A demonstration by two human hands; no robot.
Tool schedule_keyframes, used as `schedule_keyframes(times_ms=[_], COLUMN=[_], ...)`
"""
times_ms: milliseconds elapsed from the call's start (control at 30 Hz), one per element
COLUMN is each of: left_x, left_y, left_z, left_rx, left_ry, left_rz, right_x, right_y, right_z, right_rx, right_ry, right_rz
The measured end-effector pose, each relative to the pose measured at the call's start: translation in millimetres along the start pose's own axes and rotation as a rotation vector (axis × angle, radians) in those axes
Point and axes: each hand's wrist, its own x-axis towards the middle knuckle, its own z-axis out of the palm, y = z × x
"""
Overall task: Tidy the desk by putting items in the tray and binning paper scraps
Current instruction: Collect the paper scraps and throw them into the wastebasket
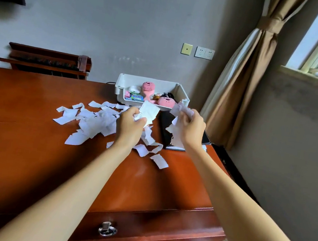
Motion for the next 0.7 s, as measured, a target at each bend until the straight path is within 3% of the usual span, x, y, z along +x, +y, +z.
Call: schedule_keyframes(times_ms=[300,700], left_x=[-63.9,-205.2], left_y=[33.6,32.2], left_z=[92.1,260.3], left_rx=[-0.127,-0.124], left_ry=[-0.218,-0.645], left_rz=[0.056,-0.016], right_x=[-26.4,-104.7], right_y=[45.9,194.8], right_z=[-110.8,-270.8], right_rx=[-0.055,-0.247], right_ry=[0.164,0.371], right_rz=[0.038,0.292])
